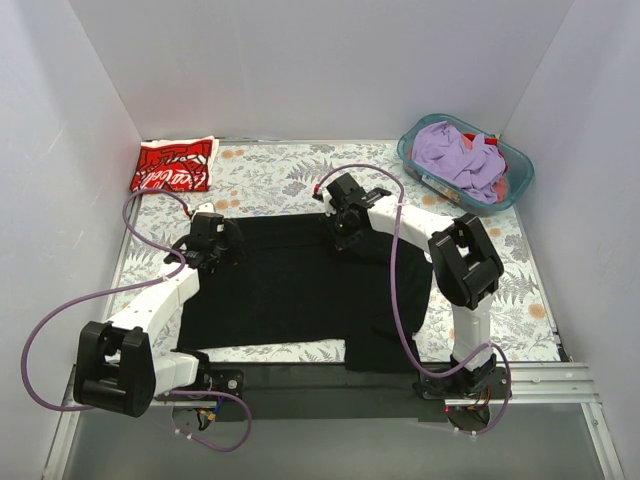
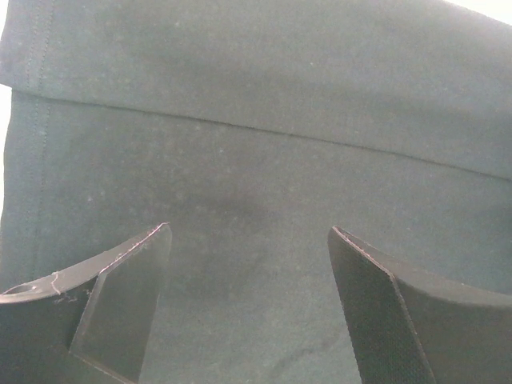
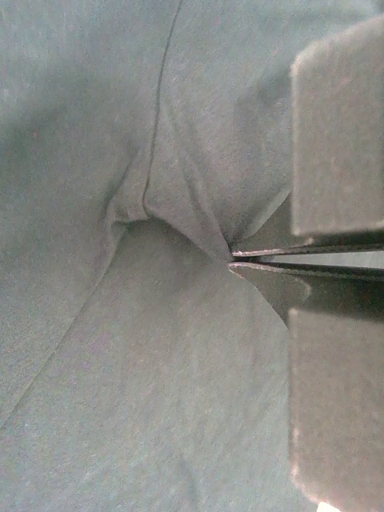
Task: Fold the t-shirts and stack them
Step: Fold the tshirt
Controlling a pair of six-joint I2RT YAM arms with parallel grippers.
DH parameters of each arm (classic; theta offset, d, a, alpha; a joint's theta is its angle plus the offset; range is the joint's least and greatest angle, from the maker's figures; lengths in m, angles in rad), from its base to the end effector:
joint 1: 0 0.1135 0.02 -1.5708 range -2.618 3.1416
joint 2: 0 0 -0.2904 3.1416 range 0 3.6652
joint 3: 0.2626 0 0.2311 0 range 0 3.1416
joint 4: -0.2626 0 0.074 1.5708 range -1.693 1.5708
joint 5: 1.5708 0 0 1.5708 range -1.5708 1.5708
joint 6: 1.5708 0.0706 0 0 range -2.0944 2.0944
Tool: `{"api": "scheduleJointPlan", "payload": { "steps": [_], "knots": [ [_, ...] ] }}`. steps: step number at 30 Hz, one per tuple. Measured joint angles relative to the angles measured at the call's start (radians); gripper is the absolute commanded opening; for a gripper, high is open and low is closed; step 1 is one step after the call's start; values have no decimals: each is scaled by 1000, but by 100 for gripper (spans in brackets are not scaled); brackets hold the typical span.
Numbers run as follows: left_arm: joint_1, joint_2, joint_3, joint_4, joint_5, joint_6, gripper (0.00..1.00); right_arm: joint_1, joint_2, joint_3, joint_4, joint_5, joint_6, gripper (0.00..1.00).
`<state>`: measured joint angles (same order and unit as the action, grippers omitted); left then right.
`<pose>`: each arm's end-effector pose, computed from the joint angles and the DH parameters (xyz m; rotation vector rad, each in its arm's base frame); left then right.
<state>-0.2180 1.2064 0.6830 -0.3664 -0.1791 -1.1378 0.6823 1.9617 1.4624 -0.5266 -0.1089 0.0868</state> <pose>0.2274 -0.0375 0.2138 -1.1702 2.1850 -0.3772 0.3289 0.2771 0.2045 -0.8149 2.5183 0.4111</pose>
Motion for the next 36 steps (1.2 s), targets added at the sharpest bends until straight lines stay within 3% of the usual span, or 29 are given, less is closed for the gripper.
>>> {"api": "scheduleJointPlan", "payload": {
  "steps": [7,11,15,19,23,28,36],
  "knots": [
    [0,0,0,0,6,2,79,0,58,21,-36,-76,92,27],
    [0,0,0,0,14,1,79,-9,17,-2,-29,-90,102,29],
    [0,0,-1,10,85,-4,79,-68,-172,-165,30,-112,119,34],
    [-24,25,3,44,219,-44,79,-238,-441,-404,175,-184,156,45],
    [-113,133,46,90,337,-108,78,-439,-610,-639,338,-274,215,45],
    [-229,330,174,166,425,-172,71,-599,-612,-837,533,-428,290,43],
    [-319,607,383,236,480,-214,57,-684,-537,-911,751,-552,331,36]
  ]
}}
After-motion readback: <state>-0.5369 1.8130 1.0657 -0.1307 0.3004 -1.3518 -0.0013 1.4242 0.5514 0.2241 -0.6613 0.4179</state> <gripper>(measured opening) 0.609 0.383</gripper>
